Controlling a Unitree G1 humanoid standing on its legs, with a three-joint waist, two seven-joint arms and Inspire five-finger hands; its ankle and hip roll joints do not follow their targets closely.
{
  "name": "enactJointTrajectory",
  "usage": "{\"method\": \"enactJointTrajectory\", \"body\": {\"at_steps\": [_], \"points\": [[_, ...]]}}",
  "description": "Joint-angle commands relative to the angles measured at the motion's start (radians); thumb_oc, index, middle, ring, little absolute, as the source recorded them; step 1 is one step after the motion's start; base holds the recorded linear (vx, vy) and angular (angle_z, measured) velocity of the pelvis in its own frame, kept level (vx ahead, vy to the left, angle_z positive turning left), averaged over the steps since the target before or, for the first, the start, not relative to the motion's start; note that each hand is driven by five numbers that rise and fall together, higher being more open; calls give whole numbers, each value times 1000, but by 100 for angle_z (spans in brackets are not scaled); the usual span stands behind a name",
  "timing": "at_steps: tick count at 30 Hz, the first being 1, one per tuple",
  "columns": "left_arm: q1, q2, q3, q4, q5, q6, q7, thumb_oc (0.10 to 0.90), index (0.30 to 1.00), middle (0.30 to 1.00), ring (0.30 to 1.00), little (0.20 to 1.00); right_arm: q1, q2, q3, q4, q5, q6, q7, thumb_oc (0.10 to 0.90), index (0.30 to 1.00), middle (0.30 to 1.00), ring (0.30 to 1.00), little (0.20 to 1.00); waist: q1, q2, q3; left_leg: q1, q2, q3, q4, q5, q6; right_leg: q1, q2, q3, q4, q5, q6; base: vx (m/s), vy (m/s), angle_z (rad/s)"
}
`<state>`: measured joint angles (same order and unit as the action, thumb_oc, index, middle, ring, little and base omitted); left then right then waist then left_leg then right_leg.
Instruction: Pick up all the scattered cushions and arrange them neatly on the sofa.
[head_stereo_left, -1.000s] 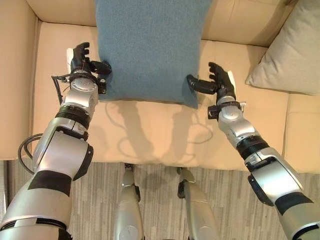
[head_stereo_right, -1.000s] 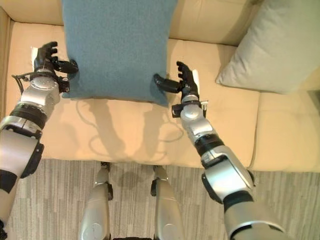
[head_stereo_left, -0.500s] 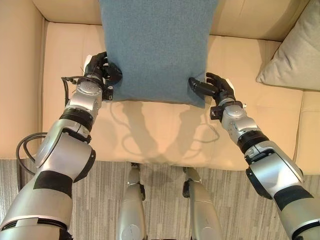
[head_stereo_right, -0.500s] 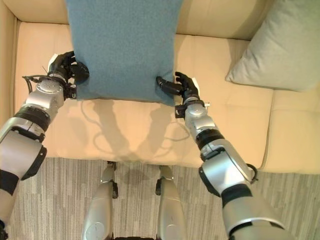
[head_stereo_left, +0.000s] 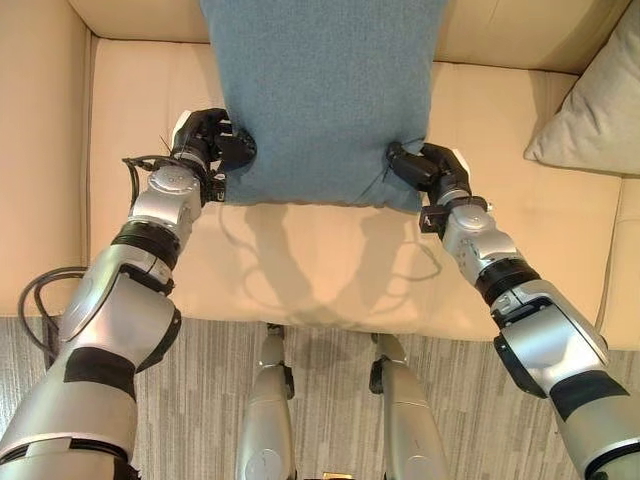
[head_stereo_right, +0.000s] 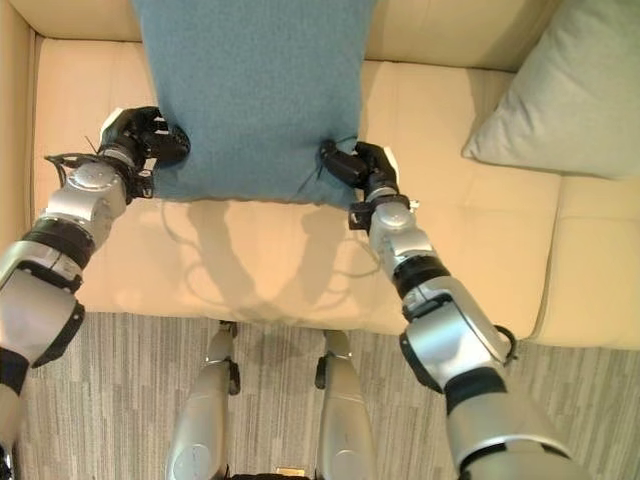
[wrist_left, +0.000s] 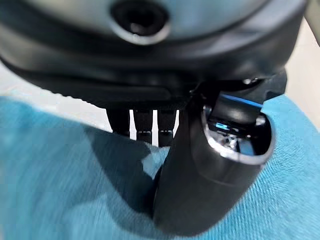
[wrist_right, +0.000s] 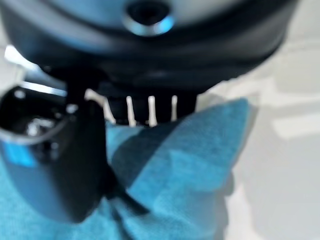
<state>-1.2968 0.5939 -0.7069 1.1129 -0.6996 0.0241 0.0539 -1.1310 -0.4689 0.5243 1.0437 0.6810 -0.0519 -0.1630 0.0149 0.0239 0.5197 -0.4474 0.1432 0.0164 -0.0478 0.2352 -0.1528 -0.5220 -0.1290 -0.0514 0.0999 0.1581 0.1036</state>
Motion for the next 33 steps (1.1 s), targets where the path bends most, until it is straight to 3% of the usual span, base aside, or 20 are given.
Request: {"method": "enactJointTrajectory", "body": {"at_steps": [1,4,6,11,17,22,29,33], "points": [[-95,-115,1,-174,163,-140,13,400,300,300,300,300,-128,-26,50,-219,-187,-106,-42,400,300,300,300,300,-14,12,-45,-22,71,-37,121,-155,-87,-37,-72,41,41,-73,118,0,0,0],[-99,-106,19,-195,183,-160,48,400,300,300,300,300,-146,-70,63,-255,-259,-111,-67,400,300,300,300,300,-16,9,-46,-23,72,-37,122,-156,-88,-42,-72,41,46,-75,119,-5,-29,3],[-124,-76,87,-289,219,-241,193,400,300,300,300,300,-223,-179,70,-391,-443,-131,-191,400,300,300,300,300,-24,-12,-54,-26,78,-31,127,-162,-89,-57,-68,46,54,-79,124,0,0,0],[-172,-35,98,-395,326,-290,321,400,300,300,300,300,-334,-261,100,-519,-587,-123,-271,400,300,300,300,300,-31,-29,-78,-25,86,-26,132,-171,-89,-61,-62,47,61,-87,126,0,0,0],[-211,-56,178,-508,304,-341,445,400,300,300,300,300,-449,-277,159,-588,-650,-113,-303,400,300,300,300,300,-34,-47,-107,-18,93,-23,130,-176,-89,-56,-52,47,59,-90,122,35,-19,-5],[-303,-36,186,-539,345,-362,535,400,300,300,300,300,-493,-270,157,-628,-674,-129,-343,400,300,300,300,300,-45,-52,-136,-8,104,-20,127,-187,-91,-47,-42,48,57,-101,123,45,6,-3],[-334,-32,153,-607,370,-367,533,400,300,300,300,300,-550,-274,211,-669,-711,-124,-331,400,300,300,300,300,-45,-66,-194,45,115,-12,114,-201,-90,4,-34,39,51,-115,116,65,-2,-2],[-356,-20,117,-618,385,-368,539,400,300,300,300,300,-592,-316,261,-676,-750,-108,-347,400,300,300,300,300,-40,-70,-231,78,118,-9,99,-209,-88,40,-30,32,41,-118,117,73,-8,1]]}}
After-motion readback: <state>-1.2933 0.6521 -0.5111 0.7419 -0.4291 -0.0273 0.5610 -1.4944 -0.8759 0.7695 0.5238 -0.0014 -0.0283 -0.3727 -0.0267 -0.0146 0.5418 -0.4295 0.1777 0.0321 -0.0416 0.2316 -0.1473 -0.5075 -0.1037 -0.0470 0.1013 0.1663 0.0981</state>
